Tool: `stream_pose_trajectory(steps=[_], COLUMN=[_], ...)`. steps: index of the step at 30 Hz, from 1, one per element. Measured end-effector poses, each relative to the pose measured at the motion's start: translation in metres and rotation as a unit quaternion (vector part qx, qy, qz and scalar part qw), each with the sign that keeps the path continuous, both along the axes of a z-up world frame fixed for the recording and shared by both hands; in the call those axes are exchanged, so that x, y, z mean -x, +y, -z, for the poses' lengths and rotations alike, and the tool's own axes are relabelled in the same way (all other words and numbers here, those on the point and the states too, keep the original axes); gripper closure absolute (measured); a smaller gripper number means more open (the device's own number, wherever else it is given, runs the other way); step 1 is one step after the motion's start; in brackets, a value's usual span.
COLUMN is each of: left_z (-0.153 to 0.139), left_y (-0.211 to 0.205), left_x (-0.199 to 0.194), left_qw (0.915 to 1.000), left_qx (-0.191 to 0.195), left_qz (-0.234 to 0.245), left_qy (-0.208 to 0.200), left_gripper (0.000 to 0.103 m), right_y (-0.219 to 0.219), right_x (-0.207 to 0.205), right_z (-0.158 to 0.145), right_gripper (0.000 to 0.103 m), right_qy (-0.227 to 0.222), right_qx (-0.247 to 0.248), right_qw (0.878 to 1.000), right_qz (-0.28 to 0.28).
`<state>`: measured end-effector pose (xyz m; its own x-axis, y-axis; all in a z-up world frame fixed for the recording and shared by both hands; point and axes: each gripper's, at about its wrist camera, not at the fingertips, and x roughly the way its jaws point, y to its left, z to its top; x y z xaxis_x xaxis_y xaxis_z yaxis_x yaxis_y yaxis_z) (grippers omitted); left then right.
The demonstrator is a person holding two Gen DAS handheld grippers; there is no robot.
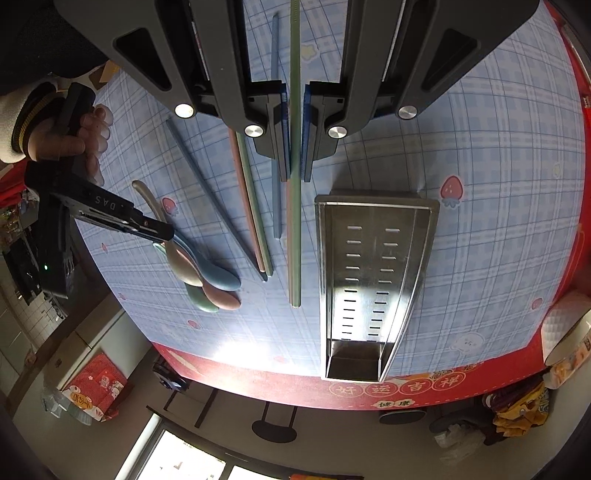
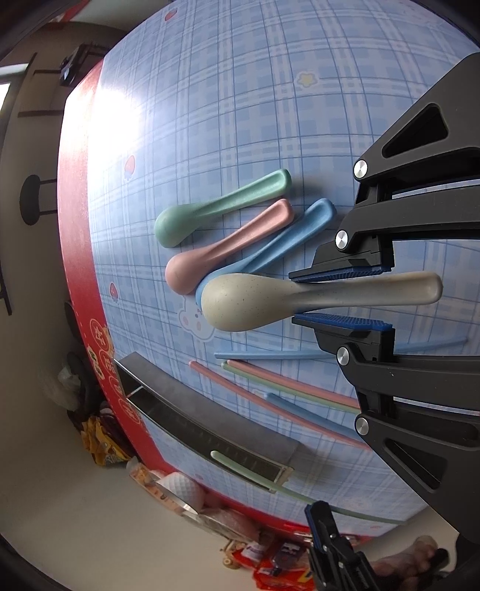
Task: Organize utensils
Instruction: 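Lower the green chopstick into the steel tray and open the left gripper while the right holds the spoon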
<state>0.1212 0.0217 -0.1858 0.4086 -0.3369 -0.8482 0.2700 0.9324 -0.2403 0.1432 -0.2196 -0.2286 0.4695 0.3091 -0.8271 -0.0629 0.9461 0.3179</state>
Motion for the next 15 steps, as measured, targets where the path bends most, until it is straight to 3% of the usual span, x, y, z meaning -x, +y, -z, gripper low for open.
stream_pose_trajectory(steps=[7, 15], left_z=[-0.006, 0.024], left_y=[0.007, 0.005], left_x=[-0.072, -0.151], left_qw=[0.9998, 0.9992], left_qx=[-0.011, -0.026], left_qz=[-0.011, -0.012], left_qy=[-0.015, 0.027], left_gripper=[0.098, 0.098], right_y=[-0.009, -0.021], right_x=[0.001, 0.010], right_z=[-0.006, -0.012], right_gripper=[0.086, 0.086], right_qy=[0.001, 0.004], right_qx=[0.012, 0.027], right_qw=[0.999, 0.996], right_qz=[0.041, 0.081])
